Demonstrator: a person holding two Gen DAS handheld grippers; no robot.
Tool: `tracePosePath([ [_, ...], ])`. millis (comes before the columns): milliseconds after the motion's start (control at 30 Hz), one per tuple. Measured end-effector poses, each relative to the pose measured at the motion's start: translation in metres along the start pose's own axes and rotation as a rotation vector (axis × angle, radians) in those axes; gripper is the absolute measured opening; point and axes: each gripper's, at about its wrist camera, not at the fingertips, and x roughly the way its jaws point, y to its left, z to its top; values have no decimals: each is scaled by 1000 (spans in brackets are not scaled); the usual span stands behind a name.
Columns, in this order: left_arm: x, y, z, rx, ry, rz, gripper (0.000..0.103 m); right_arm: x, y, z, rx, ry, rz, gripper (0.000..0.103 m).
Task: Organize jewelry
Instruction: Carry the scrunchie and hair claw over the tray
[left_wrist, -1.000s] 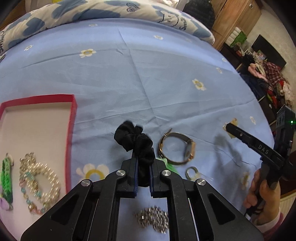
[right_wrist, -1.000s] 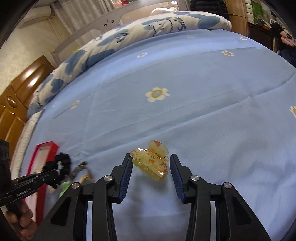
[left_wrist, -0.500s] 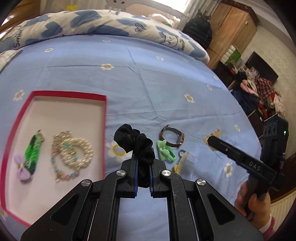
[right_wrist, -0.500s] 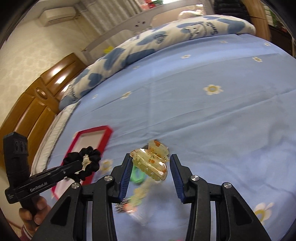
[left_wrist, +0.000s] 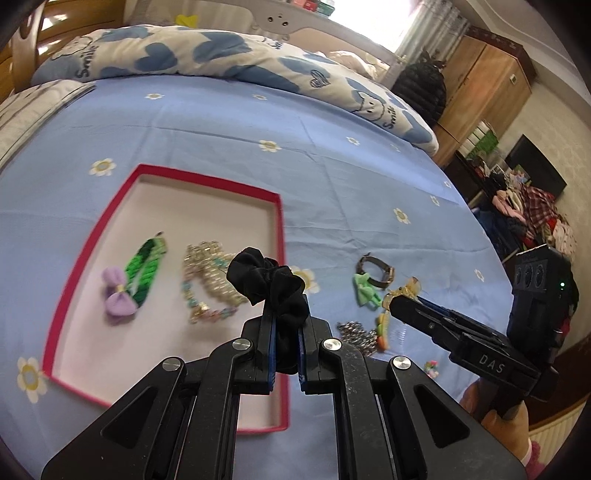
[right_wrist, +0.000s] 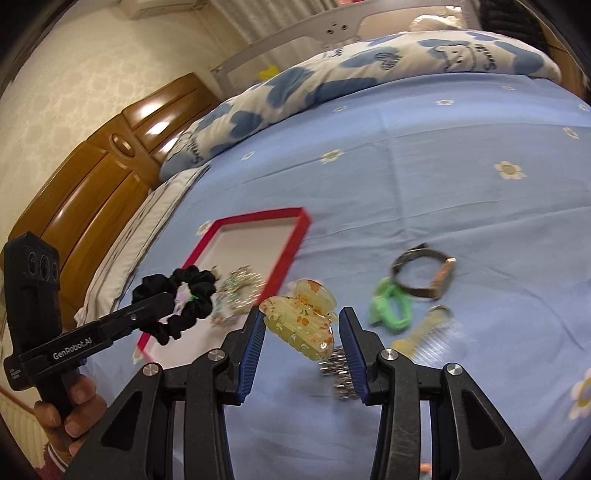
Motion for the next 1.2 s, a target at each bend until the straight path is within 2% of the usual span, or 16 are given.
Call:
tracePosePath([
  [267,-24,39,-9,-68,-33,34,7,22,41,-1,-62,29,39,42],
  [533,-29,73,-12,-113,-45,65,7,50,71,-2,-104,63,61,42],
  [833,-17,99,-12,-124,-26,91,7,89,91,-1,-137,122,56,42],
  [1200,9,124,-18,-168,9,110,7,128,95,-4,-167,202,3,42],
])
